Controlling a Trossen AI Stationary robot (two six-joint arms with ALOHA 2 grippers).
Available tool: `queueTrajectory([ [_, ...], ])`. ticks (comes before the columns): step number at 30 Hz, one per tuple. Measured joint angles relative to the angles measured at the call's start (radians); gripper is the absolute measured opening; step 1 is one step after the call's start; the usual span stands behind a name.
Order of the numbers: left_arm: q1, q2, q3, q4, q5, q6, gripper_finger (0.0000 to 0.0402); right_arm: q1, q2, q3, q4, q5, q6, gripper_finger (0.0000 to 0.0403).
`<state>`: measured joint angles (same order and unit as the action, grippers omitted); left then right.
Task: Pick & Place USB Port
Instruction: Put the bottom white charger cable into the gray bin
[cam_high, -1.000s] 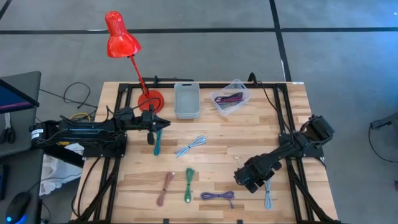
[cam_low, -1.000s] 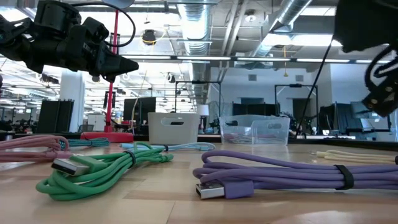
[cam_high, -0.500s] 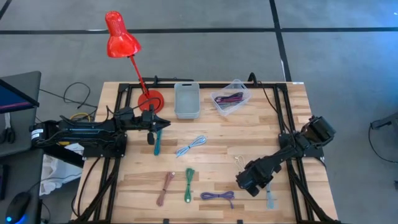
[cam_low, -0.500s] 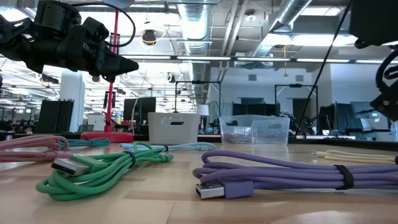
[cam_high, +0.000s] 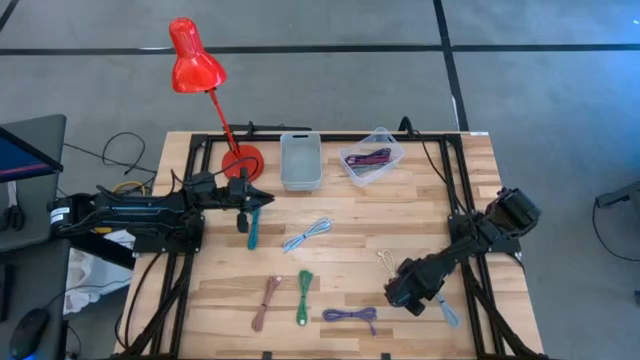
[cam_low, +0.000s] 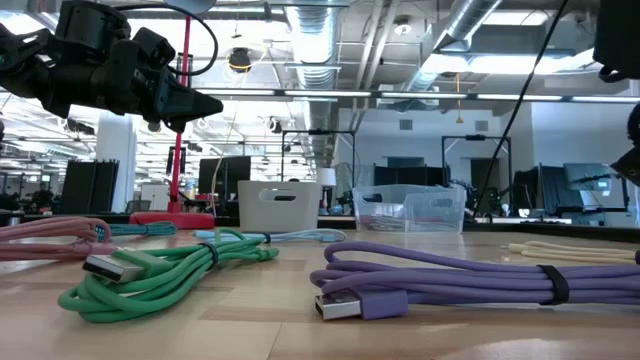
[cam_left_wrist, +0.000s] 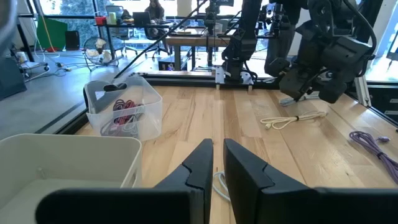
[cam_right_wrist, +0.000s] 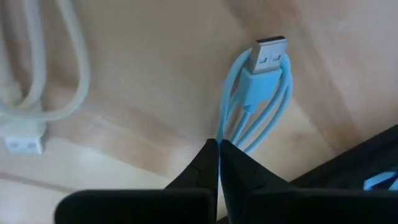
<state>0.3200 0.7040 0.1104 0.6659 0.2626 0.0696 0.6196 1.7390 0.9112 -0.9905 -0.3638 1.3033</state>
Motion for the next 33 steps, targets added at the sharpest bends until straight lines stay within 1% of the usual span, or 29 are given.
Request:
queueTrajectory([
  [6, 0.000, 0.000, 0.000, 0.000, 0.000, 0.000, 0.0040, -0.016, -0.002, 0.000, 0.000, 0.021, -0.032, 0.0000],
  [12, 0.000, 0.000, 0.000, 0.000, 0.000, 0.000, 0.0040, -0.042, -0.067, 0.007, -0.002, 0.118, -0.057, 0.0000],
  [19, 0.000, 0.000, 0.000, 0.000, 0.000, 0.000, 0.0040, -0.067, -0.215, 0.010, -0.014, 0.311, -0.054, 0.0000],
  [22, 0.000, 0.000, 0.000, 0.000, 0.000, 0.000, 0.0040, -0.084, -0.263, 0.010, -0.016, 0.387, -0.085, 0.0000],
  [29, 0.000, 0.000, 0.000, 0.000, 0.000, 0.000, 0.0040, -0.163, -0.336, 0.010, -0.016, 0.590, -0.236, 0.0000],
  [33, 0.000, 0.000, 0.000, 0.000, 0.000, 0.000, 0.0040, -0.228, -0.365, 0.010, 0.044, 0.688, -0.368, 0.0000],
])
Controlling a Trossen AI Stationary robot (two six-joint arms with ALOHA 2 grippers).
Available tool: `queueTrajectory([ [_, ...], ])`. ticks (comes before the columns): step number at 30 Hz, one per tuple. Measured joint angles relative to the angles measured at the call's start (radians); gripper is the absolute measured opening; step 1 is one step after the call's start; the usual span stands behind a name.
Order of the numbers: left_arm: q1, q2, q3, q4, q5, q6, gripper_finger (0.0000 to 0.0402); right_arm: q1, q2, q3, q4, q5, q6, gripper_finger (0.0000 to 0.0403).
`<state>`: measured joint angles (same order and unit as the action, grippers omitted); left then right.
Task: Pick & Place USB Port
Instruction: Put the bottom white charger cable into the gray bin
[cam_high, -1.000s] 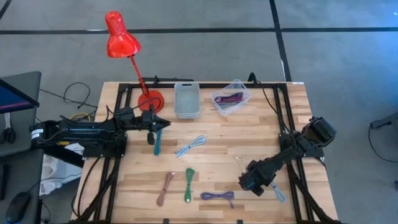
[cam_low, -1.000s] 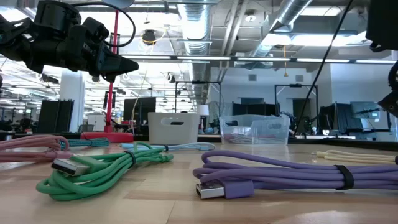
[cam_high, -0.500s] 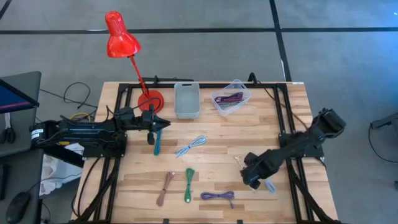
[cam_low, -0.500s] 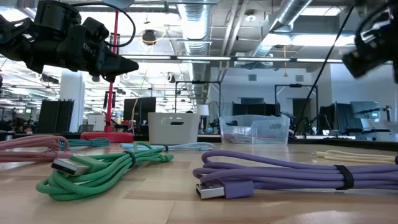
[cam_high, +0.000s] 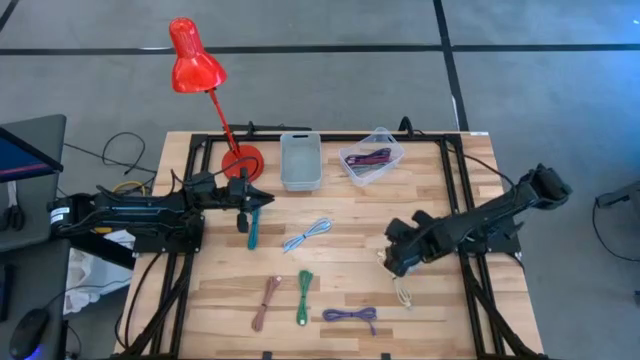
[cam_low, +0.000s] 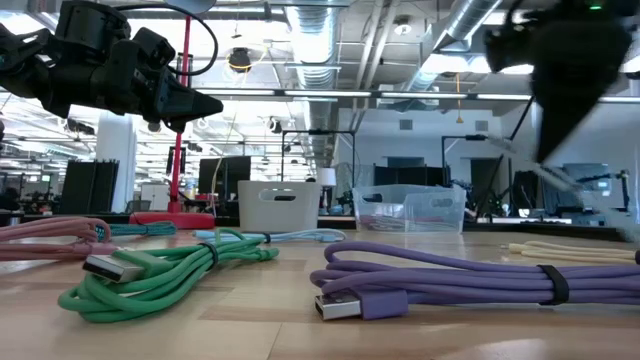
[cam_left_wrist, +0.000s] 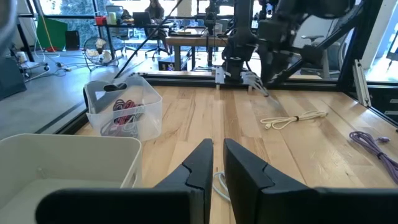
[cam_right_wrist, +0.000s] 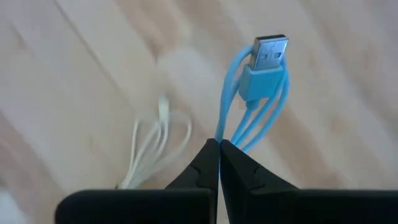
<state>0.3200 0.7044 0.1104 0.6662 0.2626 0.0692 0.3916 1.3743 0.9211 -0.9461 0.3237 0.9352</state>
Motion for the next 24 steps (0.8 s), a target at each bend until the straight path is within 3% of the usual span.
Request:
queueTrajectory([
  [10, -0.001, 0.000, 0.000, 0.010, 0.000, -0.045, 0.0040, -0.137, -0.041, 0.000, 0.319, 0.220, -0.399, 0.0000],
  [17, -0.001, 0.000, 0.000, 0.070, 0.000, -0.074, 0.0048, -0.219, -0.044, 0.000, 0.661, 0.230, -0.727, 0.0000],
  [24, -0.001, 0.085, 0.057, 0.078, 0.000, -0.084, 0.0089, -0.296, 0.006, 0.002, 0.924, 0.201, -0.936, 0.0000],
])
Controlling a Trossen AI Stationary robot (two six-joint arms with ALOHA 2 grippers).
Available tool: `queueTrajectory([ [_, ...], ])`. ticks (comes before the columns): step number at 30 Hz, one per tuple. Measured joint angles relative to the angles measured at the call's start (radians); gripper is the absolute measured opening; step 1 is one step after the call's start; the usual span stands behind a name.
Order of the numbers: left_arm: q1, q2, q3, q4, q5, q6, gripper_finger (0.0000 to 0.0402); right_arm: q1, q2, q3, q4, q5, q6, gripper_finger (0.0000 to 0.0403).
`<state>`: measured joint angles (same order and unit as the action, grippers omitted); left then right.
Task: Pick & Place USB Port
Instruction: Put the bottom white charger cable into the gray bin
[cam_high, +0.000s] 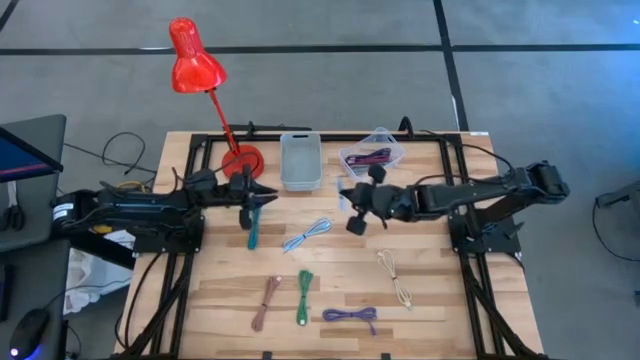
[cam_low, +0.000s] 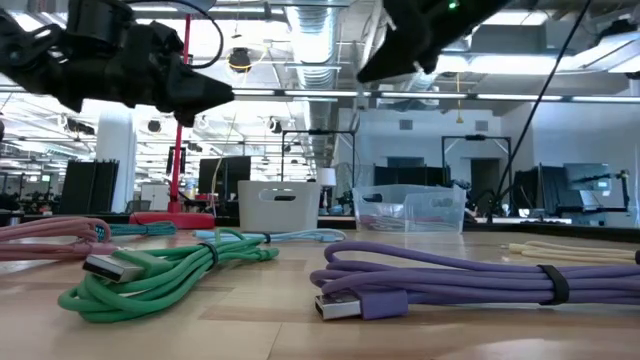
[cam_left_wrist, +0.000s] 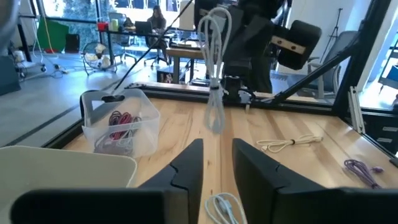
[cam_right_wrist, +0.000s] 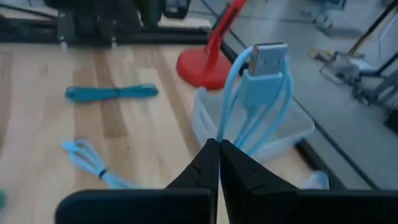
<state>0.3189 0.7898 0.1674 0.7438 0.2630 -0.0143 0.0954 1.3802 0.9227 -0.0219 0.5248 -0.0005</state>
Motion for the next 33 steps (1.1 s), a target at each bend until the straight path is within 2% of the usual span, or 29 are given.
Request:
queueTrajectory([
  [7, -0.033, 0.242, 0.151, 0.008, 0.001, 0.008, 0.0119, -0.043, 0.062, -0.001, 0.243, -0.083, -0.113, 0.0000],
  [14, -0.064, 0.429, 0.265, 0.070, 0.025, 0.009, 0.0146, -0.067, 0.066, -0.001, 0.283, -0.135, -0.137, 0.0000],
  [22, -0.107, 0.497, 0.355, 0.089, 0.045, 0.009, 0.0161, -0.064, 0.066, -0.001, 0.380, -0.197, -0.187, 0.0000],
  [33, -0.109, 0.496, 0.362, 0.091, 0.045, 0.002, 0.0161, -0.069, 0.065, -0.002, 0.483, -0.241, -0.219, 0.0000],
])
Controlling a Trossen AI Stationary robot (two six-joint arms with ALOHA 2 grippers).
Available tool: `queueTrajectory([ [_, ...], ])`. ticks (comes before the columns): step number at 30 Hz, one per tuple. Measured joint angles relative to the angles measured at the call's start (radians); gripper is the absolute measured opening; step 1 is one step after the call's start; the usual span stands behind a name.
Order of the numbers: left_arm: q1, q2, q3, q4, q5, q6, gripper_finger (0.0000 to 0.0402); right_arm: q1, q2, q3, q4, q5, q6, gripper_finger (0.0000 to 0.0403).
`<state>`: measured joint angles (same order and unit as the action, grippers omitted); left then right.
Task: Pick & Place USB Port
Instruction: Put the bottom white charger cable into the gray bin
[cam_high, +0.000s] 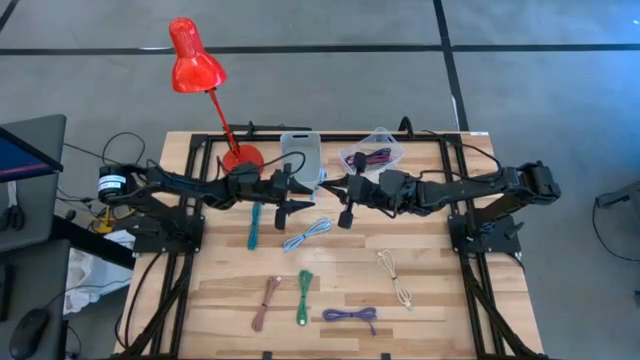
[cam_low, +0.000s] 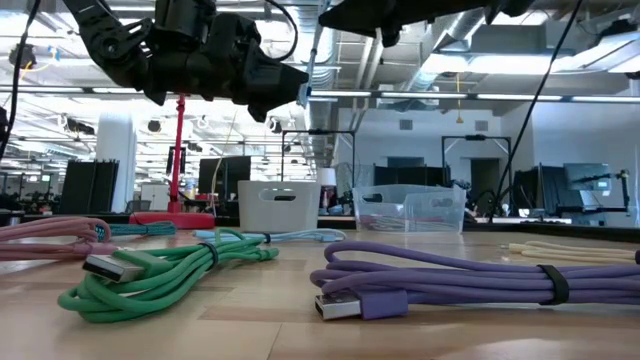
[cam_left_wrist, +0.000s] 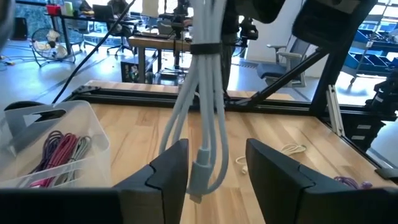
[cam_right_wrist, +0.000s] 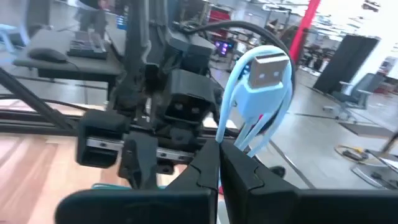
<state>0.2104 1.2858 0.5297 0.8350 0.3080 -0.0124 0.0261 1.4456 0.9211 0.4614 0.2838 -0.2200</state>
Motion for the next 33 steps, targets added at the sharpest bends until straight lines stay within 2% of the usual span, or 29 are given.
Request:
queueTrajectory([
  [5, 0.000, 0.000, 0.000, 0.000, 0.000, 0.000, 0.0154, -0.002, 0.000, 0.000, 0.002, -0.006, 0.000, 0.0000],
  [9, 0.000, 0.000, 0.000, 0.001, 0.000, 0.000, 0.0134, -0.002, 0.000, 0.000, 0.031, -0.006, 0.000, 0.0000],
  [20, 0.003, 0.000, -0.001, 0.004, 0.000, 0.015, 0.0020, -0.003, 0.000, 0.000, 0.038, -0.006, -0.017, 0.0000],
  [27, 0.018, 0.000, -0.001, 0.003, 0.000, 0.041, 0.0020, -0.003, -0.006, 0.000, -0.041, 0.033, -0.018, 0.0000],
  [33, 0.088, 0.000, -0.002, -0.020, 0.002, 0.042, 0.0020, 0.004, -0.068, 0.000, -0.186, 0.036, -0.015, 0.0017],
])
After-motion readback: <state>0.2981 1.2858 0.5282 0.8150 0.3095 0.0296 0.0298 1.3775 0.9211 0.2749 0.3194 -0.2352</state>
